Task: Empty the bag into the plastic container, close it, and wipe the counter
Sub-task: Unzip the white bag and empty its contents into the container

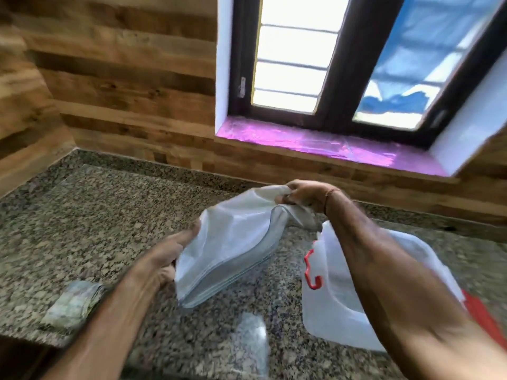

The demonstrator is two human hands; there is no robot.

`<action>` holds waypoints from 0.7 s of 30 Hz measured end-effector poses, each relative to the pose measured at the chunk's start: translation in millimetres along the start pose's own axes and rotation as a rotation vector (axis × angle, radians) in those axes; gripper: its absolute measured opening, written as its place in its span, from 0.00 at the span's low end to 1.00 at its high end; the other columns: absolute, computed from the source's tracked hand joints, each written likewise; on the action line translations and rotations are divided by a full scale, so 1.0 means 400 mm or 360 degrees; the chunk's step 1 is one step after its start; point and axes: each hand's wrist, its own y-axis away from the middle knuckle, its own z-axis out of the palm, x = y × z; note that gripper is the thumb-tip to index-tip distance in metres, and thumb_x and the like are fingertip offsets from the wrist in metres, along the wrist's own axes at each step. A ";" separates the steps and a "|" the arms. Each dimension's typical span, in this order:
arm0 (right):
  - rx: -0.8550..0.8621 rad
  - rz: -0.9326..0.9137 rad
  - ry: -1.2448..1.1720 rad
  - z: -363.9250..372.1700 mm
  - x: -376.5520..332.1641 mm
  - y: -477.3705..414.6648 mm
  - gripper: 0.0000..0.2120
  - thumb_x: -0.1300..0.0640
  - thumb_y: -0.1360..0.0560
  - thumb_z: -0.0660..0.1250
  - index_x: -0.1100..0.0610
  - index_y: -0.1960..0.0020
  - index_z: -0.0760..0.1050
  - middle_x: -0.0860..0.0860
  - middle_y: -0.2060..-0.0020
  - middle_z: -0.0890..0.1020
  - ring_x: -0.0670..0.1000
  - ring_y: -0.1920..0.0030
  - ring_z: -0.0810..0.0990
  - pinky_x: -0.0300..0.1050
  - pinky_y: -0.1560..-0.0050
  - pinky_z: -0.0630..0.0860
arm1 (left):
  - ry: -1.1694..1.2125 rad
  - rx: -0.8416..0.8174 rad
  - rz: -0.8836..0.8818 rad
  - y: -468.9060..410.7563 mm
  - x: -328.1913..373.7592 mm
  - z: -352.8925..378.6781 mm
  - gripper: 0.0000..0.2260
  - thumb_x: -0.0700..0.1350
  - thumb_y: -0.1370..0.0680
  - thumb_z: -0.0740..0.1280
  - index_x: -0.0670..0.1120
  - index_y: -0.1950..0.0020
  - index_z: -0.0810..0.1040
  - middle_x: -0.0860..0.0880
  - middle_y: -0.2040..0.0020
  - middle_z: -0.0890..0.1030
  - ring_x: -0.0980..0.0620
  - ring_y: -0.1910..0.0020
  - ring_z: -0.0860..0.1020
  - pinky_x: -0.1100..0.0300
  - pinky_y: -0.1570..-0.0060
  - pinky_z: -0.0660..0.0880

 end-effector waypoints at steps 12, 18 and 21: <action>0.0685 -0.0061 -0.0753 -0.327 0.291 0.346 0.10 0.63 0.17 0.66 0.56 0.56 0.80 0.50 0.64 0.82 0.44 0.69 0.80 0.36 0.70 0.77 | -0.0001 -0.0121 0.0817 -0.004 0.079 0.641 0.08 0.41 0.16 0.64 0.38 0.51 0.78 0.52 0.72 0.83 0.61 0.75 0.80 0.67 0.74 0.77; 0.0902 -0.0253 -0.0849 -0.274 0.499 0.414 0.14 0.62 0.17 0.67 0.56 0.33 0.80 0.52 0.48 0.85 0.46 0.52 0.82 0.42 0.49 0.80 | -0.0153 0.0063 0.0954 -0.069 -0.098 0.788 0.19 0.44 0.18 0.68 0.37 0.29 0.75 0.40 0.34 0.80 0.51 0.43 0.82 0.65 0.45 0.79; 0.0992 -0.0213 -0.1067 -0.195 0.580 0.432 0.09 0.60 0.18 0.68 0.52 0.40 0.82 0.55 0.46 0.85 0.51 0.49 0.82 0.43 0.49 0.81 | -0.0397 0.0085 0.1121 -0.078 -0.183 0.797 0.24 0.55 0.21 0.71 0.49 0.27 0.73 0.47 0.31 0.79 0.64 0.42 0.80 0.71 0.46 0.77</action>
